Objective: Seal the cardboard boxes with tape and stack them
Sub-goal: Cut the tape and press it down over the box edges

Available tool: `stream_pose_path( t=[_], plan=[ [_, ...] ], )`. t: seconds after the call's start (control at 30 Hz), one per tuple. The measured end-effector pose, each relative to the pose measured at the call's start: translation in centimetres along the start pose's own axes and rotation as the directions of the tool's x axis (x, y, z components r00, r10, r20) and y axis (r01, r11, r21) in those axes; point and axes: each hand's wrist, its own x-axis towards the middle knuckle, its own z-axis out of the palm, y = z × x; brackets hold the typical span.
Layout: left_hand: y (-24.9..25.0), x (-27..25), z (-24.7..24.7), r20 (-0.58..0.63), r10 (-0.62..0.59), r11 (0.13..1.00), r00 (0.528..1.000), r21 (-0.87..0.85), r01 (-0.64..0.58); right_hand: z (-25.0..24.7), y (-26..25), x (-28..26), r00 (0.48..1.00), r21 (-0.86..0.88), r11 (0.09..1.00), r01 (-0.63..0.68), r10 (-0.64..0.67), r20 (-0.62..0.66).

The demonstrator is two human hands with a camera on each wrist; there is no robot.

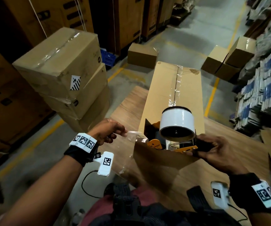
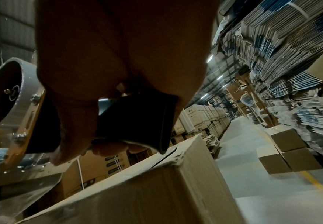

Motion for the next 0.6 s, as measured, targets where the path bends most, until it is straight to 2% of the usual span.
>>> stream_pose_path(
  t=[0.27,0.43,0.6],
  plan=[
    [-2.3,1.3,1.3,-0.151,0.175,0.985,0.973,0.016,-0.174,0.3,1.0,0.4,0.998,-0.089,0.996,-0.005,0.011,0.064],
    [-3.3,1.6,2.2,-0.156,0.262,0.964,0.952,0.005,-0.265,0.6,0.6,0.5,0.997,-0.144,0.990,-0.011,0.022,0.072],
    [-4.9,2.9,3.4,-0.084,0.154,0.986,0.984,-0.057,-0.159,0.5,0.9,0.5,0.997,-0.214,0.977,-0.019,0.034,0.066]
  ],
)
